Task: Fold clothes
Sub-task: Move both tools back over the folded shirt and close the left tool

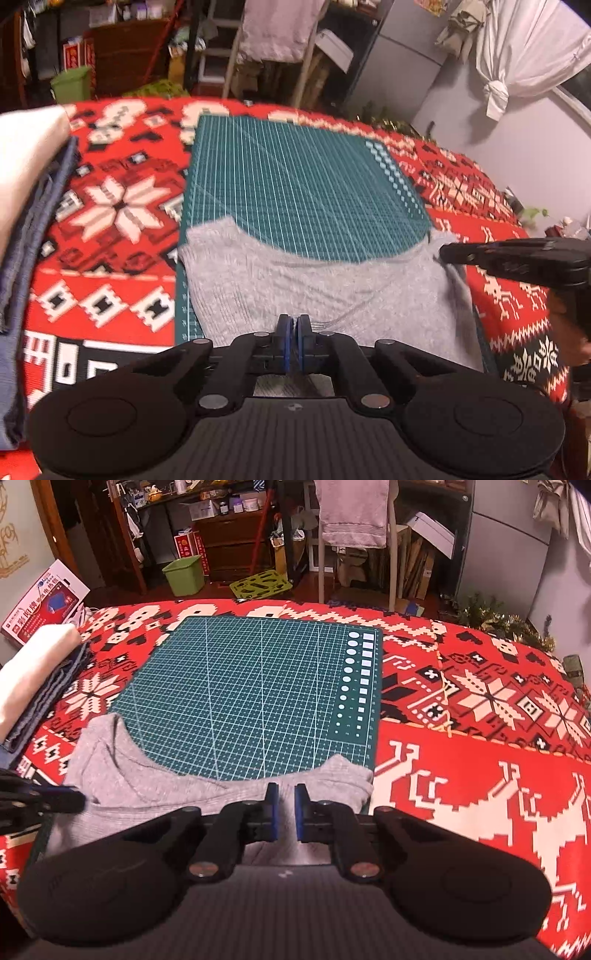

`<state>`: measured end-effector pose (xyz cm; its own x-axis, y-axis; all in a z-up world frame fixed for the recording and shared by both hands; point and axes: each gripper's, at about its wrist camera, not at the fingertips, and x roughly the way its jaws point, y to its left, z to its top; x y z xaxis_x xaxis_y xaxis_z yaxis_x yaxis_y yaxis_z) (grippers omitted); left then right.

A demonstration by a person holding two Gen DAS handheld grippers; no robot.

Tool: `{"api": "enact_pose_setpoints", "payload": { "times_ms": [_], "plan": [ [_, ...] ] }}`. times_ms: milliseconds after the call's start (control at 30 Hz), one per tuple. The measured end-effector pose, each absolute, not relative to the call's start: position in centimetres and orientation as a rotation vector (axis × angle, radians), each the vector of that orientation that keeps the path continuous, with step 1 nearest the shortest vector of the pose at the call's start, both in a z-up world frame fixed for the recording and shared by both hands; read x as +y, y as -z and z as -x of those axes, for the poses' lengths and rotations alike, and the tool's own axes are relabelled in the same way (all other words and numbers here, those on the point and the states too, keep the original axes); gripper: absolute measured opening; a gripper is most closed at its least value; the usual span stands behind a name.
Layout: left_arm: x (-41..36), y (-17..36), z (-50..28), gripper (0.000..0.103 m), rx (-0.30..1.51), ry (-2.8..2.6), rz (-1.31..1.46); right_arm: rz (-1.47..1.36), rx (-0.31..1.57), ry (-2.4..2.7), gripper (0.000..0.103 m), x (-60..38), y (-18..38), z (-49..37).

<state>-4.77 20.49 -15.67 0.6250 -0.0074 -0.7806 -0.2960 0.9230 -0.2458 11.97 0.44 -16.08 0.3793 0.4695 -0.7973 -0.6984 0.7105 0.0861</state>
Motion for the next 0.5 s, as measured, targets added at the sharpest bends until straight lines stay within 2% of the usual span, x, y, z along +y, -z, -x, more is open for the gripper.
{"api": "enact_pose_setpoints", "payload": {
  "times_ms": [400, 500],
  "plan": [
    [19.8, 16.9, 3.8, 0.004, 0.916, -0.235, 0.245, 0.268, 0.894, -0.762, 0.008, 0.4, 18.1, -12.3],
    [19.8, 16.9, 3.7, 0.004, 0.914, -0.233, 0.257, 0.246, 0.890, -0.762, 0.010, 0.0, 17.5, -12.1]
  ]
}}
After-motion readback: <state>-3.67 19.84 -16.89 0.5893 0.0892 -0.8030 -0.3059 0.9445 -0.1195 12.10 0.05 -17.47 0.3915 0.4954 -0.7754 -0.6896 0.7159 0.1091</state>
